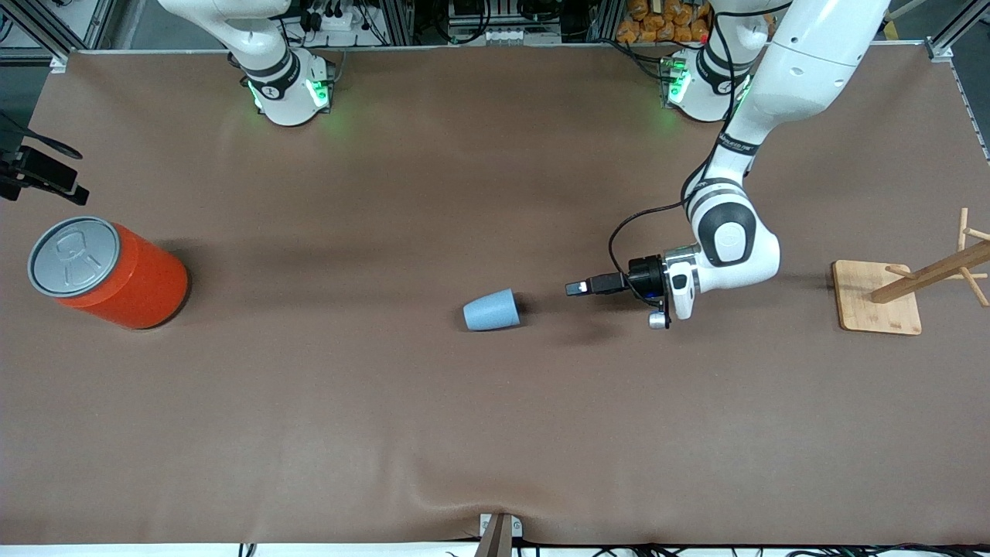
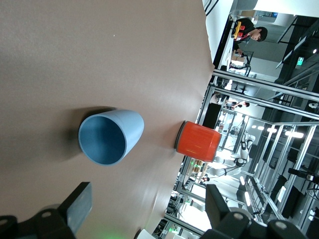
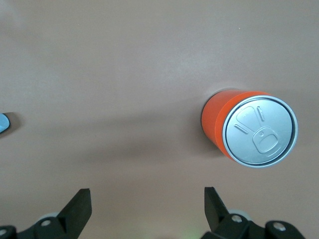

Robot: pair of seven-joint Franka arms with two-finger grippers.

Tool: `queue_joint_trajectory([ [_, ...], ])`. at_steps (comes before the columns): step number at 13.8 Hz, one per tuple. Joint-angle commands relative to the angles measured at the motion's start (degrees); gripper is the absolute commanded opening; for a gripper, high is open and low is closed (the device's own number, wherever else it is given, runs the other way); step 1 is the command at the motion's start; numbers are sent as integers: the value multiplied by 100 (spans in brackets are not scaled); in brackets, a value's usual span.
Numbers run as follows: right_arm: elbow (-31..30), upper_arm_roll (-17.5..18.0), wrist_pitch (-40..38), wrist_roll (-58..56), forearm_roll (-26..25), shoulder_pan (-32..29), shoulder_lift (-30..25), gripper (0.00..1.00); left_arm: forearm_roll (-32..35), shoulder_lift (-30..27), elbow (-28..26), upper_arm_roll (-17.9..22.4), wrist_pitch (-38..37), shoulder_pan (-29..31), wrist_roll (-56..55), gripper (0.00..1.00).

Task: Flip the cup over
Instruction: 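Move the left gripper toward the base of the lying blue cup, then close the left gripper on the blue cup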

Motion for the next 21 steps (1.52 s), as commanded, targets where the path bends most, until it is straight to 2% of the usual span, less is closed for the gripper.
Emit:
queue_joint_trajectory([
  [1,78,13,-79,112,-74,17,-93,100,-528,251,168,-3,48,-262,362,100],
  [5,105,13,-167,103,-231,17,-93,100,-1250,673,292,-3,83,-509,1136,98],
  [13,114,13,-176,112,-258,8,-93,100,-1742,1218,1012,-3,734,-975,1146,91],
  [17,114,13,-185,112,-258,-1,-93,100,-2041,1411,1179,6,778,-1220,1146,76],
  [18,114,5,-185,112,-258,8,-93,100,-2085,1490,1301,6,882,-1239,1146,60],
  [19,114,13,-185,112,-258,8,-93,100,-2086,1535,1363,6,936,-1291,1146,33],
  [20,114,13,-185,129,-258,8,-93,100,-2086,1535,1381,6,936,-1292,1137,14],
  [21,114,13,-185,129,-258,17,-93,100,-2086,1526,1382,6,936,-1274,1137,0],
])
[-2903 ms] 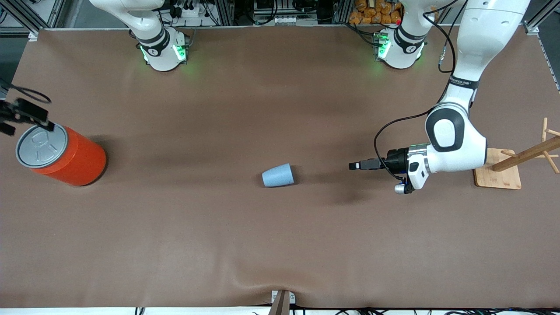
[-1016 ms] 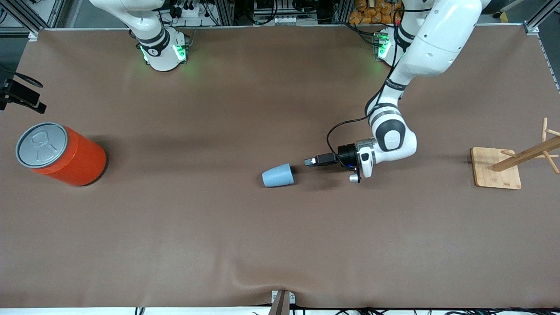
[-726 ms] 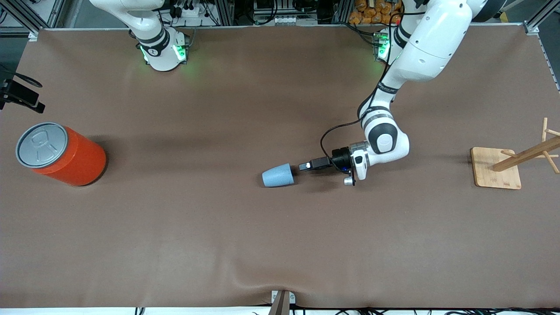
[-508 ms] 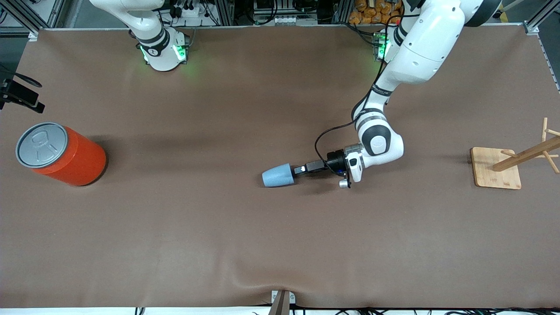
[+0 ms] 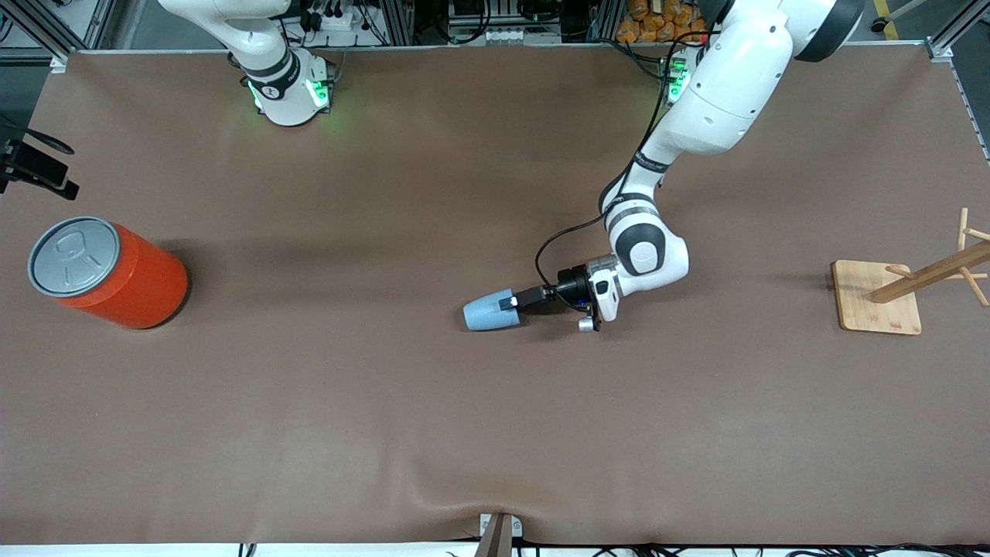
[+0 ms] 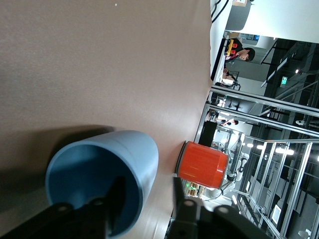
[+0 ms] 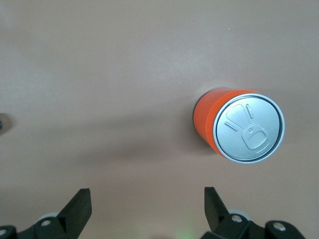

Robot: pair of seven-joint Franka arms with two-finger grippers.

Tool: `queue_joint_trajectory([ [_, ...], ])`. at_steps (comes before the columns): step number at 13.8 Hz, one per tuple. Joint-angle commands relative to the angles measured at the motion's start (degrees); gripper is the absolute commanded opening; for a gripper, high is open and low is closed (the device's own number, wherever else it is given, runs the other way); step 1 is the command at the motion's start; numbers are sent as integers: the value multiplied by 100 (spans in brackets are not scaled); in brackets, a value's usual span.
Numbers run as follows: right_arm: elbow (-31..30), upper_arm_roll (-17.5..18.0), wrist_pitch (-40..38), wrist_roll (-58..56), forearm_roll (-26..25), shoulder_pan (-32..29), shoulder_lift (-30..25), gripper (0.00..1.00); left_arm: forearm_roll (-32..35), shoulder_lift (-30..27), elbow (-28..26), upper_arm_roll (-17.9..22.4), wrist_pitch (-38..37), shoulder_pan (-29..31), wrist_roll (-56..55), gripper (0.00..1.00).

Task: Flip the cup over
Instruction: 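Lift and rotate the cup upright with the left gripper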

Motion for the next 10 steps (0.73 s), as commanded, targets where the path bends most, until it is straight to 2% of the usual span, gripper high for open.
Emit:
queue_joint_trajectory([
  [1,15,19,-77,121,-80,8,-83,100,-177,60,181,12,111,-7,40,0],
  [5,15,19,-77,121,-80,8,-92,100,-98,-177,163,82,128,116,-127,0],
  [7,15,19,-77,121,-80,8,-92,100,103,-536,137,100,216,344,-555,0],
  [10,15,19,-77,129,-80,8,-92,100,1628,-1108,120,135,347,800,-1820,0],
])
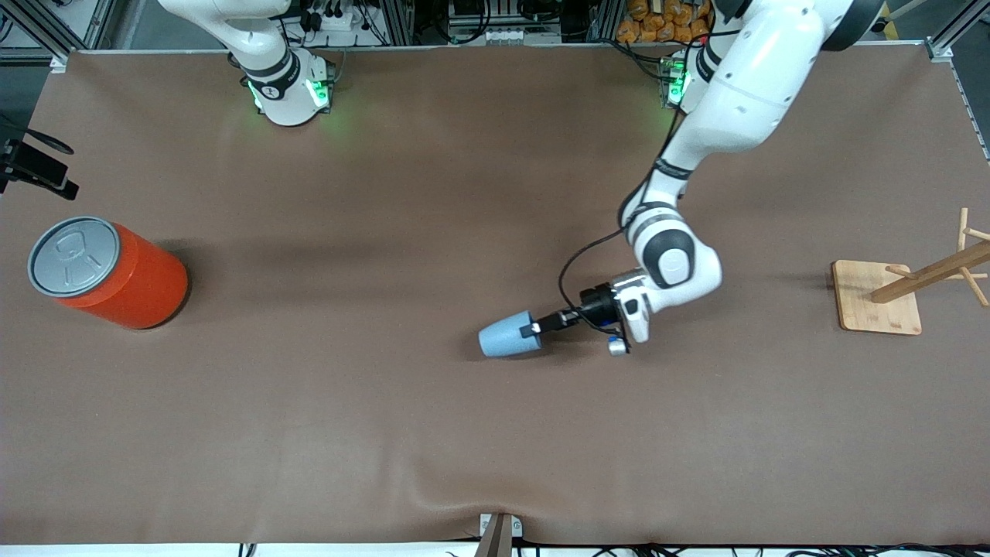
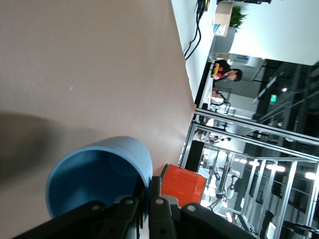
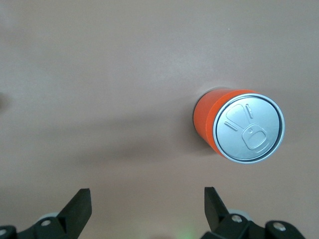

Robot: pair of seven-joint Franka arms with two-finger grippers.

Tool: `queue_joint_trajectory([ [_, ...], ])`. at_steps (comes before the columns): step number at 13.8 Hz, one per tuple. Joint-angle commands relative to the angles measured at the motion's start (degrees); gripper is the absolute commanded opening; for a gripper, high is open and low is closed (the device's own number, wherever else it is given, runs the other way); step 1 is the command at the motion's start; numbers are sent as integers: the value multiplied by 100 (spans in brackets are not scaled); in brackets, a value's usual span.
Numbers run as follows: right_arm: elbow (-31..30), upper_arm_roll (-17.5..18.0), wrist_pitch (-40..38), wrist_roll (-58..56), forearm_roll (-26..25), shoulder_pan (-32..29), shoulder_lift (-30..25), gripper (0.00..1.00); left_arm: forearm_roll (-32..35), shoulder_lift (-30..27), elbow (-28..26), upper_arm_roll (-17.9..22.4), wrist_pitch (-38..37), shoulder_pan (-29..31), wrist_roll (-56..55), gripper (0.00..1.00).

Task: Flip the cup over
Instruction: 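Lift and rotate the cup upright with the left gripper, then set the cup upright on the table and open the left gripper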

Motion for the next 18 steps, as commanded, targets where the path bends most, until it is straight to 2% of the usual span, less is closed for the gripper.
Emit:
queue_joint_trajectory([
  [1,10,19,-75,120,-80,8,-91,100,1174,-697,-216,-38,160,483,-970,0],
  [5,10,28,-75,128,-80,26,-82,100,3168,-1261,-533,-20,161,1248,-1851,0],
  [8,10,28,-75,128,-80,34,-82,100,5021,-1314,-481,-20,152,1731,-2500,0],
  [14,10,28,-67,128,-80,43,-73,100,8994,-1481,-445,-3,-146,1891,-4250,0],
  [16,10,28,-67,128,-80,43,-73,100,9771,-1525,-437,-3,-331,1891,-4357,0],
  [18,10,28,-67,128,-80,43,-73,100,9923,-1464,-480,-3,-402,1874,-4392,0],
])
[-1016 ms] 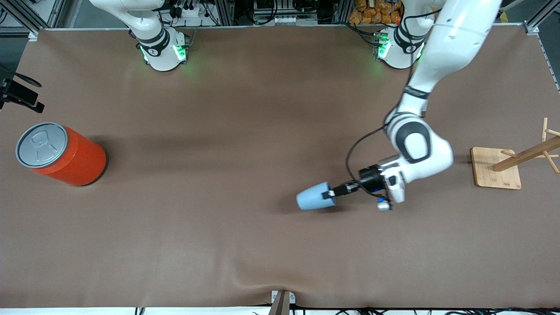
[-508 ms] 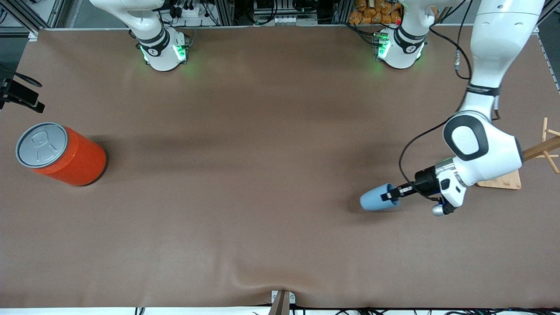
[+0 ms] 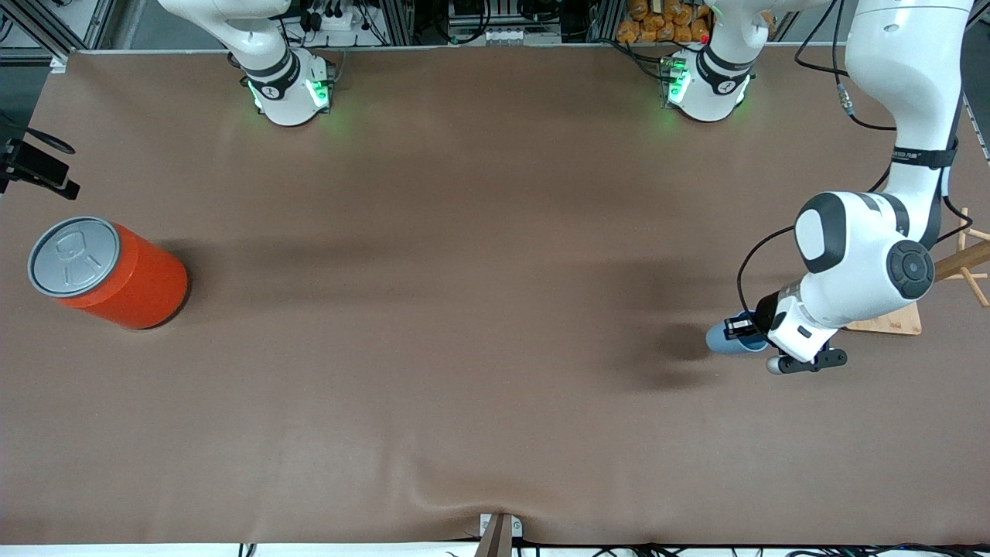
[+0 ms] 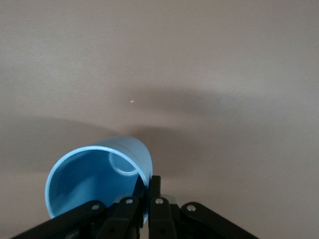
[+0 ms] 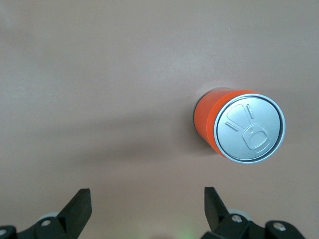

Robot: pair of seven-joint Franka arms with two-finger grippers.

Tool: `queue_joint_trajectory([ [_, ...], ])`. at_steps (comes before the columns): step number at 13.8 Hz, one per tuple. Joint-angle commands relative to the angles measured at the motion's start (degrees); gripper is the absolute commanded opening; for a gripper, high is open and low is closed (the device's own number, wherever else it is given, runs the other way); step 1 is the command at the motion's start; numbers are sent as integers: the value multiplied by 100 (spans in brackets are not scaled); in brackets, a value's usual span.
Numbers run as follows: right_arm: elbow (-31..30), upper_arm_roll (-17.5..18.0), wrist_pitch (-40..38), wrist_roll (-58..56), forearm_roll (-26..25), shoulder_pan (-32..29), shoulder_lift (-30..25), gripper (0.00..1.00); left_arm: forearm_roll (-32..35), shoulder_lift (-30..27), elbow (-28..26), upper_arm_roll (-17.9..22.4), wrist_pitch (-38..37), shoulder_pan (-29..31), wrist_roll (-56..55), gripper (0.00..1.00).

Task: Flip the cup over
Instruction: 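Set the cup upright on the table and open the left gripper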

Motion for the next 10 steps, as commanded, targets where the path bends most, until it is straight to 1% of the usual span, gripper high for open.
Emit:
queue_joint_trajectory([
  [1,4,13,-62,121,-80,38,-73,100,315,-38,-118,-18,-105,-15,-116,0],
  [2,4,13,-62,121,-80,38,-73,100,498,-20,-109,-18,-113,-24,-116,3],
  [3,4,13,-62,121,-80,38,-73,100,657,-11,-91,-18,-166,-41,-133,34],
  [4,4,13,-62,121,-80,38,-73,100,702,-11,-74,-18,-279,-59,-142,73],
  [5,4,13,-62,121,-80,38,-73,100,737,-28,-21,-18,-341,-33,-116,100],
  [6,4,13,-62,121,-80,38,-73,100,781,-46,92,-18,-542,-15,-116,100],
  [7,4,13,-62,121,-80,38,-73,100,790,-72,363,-18,-927,-15,-124,100],
  [10,4,13,-62,121,-80,38,-73,100,781,-107,1540,-18,-2368,11,-133,100],
])
